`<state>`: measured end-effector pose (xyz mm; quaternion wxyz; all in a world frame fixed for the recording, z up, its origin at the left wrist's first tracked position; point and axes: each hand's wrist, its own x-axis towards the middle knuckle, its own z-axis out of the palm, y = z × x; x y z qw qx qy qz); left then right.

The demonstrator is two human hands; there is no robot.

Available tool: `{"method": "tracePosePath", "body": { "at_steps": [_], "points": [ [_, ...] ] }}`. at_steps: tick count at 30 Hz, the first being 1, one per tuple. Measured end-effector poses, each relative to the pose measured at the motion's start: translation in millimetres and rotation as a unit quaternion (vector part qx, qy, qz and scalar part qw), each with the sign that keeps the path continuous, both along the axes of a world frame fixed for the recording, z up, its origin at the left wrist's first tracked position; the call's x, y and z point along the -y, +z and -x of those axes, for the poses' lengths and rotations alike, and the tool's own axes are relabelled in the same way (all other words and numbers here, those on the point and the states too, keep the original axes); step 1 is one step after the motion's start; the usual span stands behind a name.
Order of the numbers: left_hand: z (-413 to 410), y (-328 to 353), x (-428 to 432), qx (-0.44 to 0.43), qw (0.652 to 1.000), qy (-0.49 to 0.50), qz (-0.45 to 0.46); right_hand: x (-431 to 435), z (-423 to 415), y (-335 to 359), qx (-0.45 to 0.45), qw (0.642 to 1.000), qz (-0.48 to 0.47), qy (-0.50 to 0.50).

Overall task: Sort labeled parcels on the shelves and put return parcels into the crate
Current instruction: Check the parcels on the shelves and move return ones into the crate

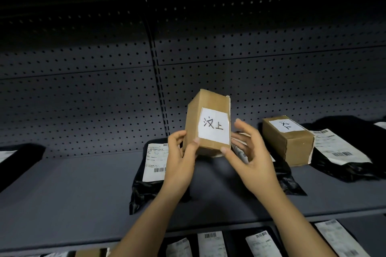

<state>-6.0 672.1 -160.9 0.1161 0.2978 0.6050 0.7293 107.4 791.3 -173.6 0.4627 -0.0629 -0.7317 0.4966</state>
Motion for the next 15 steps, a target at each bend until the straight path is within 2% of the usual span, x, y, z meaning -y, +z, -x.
{"method": "tracePosePath", "body": {
  "at_steps": [4, 9, 12, 15],
  "points": [
    [1, 2, 6, 0.031, 0.998, -0.032, -0.035, 7, 3, 5, 0.025, 0.996, 0.076, 0.035],
    [4, 0, 12, 0.037, 0.995, -0.087, -0.036, 9, 10, -1, 0.080, 0.987, 0.101, 0.093],
    [6, -4, 15, 0.015, 0.995, -0.093, -0.008, 13, 11, -1, 0.063, 0.982, 0.136, 0.117],
    [7, -6, 19, -0.040, 0.996, -0.073, 0.007, 18, 10, 2, 0.040, 0.986, 0.129, 0.096]
  ]
}}
